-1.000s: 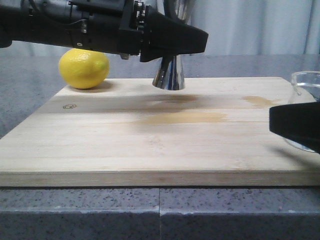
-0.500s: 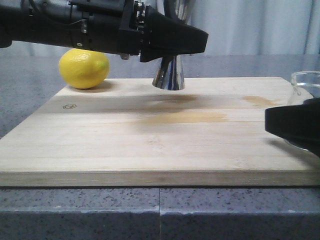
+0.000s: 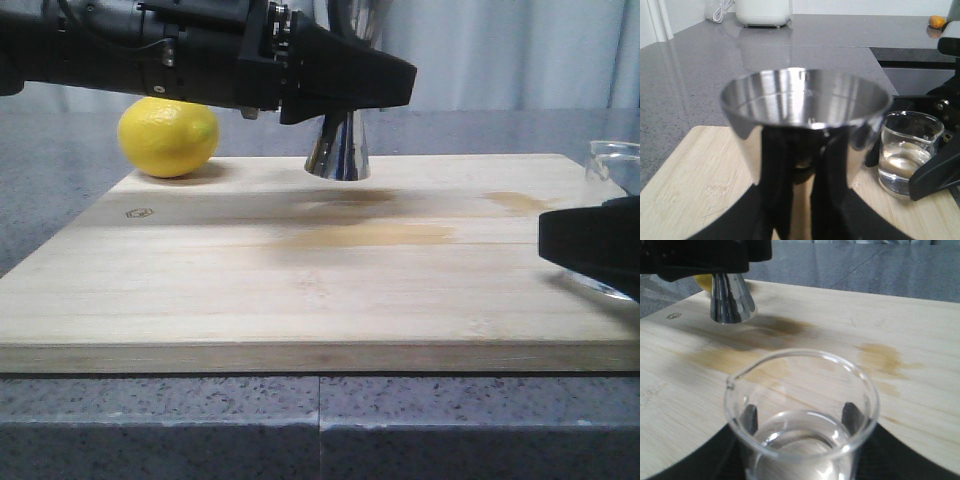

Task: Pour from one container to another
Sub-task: 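Grasp the glass beaker with the right gripper and lift it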

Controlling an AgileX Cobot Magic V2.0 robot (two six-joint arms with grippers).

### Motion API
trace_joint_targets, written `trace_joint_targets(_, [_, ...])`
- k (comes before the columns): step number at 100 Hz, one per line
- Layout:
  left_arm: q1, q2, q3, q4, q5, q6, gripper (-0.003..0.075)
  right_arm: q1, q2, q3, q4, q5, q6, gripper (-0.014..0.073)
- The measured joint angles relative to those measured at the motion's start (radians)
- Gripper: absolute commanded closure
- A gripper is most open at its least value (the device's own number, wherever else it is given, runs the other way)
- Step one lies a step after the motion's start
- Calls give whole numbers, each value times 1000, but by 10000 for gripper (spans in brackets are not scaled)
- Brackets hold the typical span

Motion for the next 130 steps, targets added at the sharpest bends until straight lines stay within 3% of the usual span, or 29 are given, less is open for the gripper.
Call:
trace_joint_targets(42, [0, 0, 0, 0, 0, 0, 617, -2, 6, -77, 80, 66, -76, 296])
trace_joint_targets(65, [0, 0, 0, 0, 0, 0, 617, -65, 6, -154, 90, 121, -98, 295])
trace_joint_targets(99, [0, 0, 0, 0, 0, 0, 617, -214, 6, -405, -37, 439, -98, 295])
trace_joint_targets(130, [4, 0, 0, 0, 0, 0, 617, -210, 46, -631, -142, 643, -103, 295])
